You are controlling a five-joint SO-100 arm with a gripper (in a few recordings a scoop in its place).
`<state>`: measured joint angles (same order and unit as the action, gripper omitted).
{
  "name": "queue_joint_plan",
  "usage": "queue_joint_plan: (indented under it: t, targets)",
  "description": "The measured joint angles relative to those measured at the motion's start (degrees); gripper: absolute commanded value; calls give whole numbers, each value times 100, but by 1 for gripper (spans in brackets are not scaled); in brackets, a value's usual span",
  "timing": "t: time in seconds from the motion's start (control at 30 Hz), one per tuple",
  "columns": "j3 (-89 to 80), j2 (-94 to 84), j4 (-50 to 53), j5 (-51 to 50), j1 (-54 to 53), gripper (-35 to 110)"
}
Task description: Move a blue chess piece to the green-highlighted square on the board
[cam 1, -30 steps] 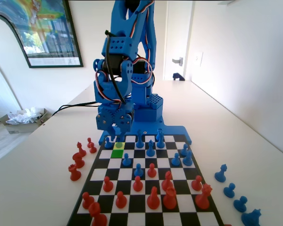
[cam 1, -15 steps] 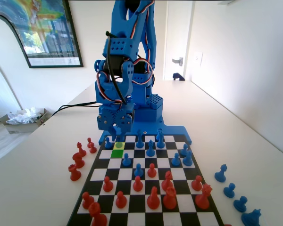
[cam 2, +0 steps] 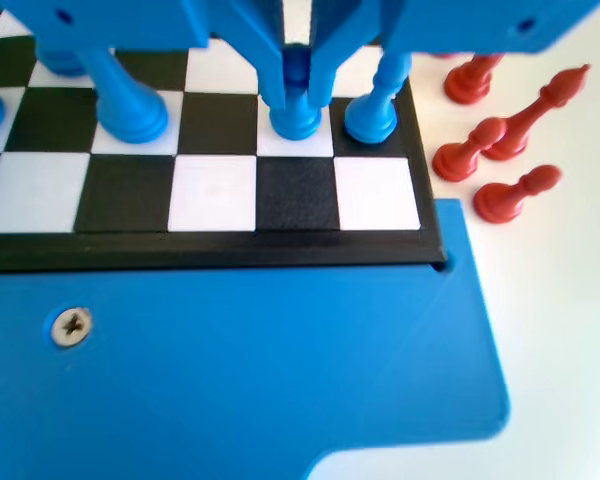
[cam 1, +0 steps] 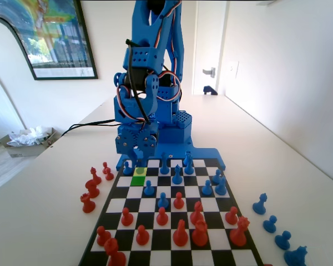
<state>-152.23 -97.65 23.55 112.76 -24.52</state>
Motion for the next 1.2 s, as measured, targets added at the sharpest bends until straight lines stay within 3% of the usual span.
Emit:
queue_joint_plan:
  t: [0.27,0.6,1.2]
  targets:
    - [97,0,211,-9,0,1]
    - [1397,211,1538,-747,360,1]
    - [1292,624,782,-615,255,1]
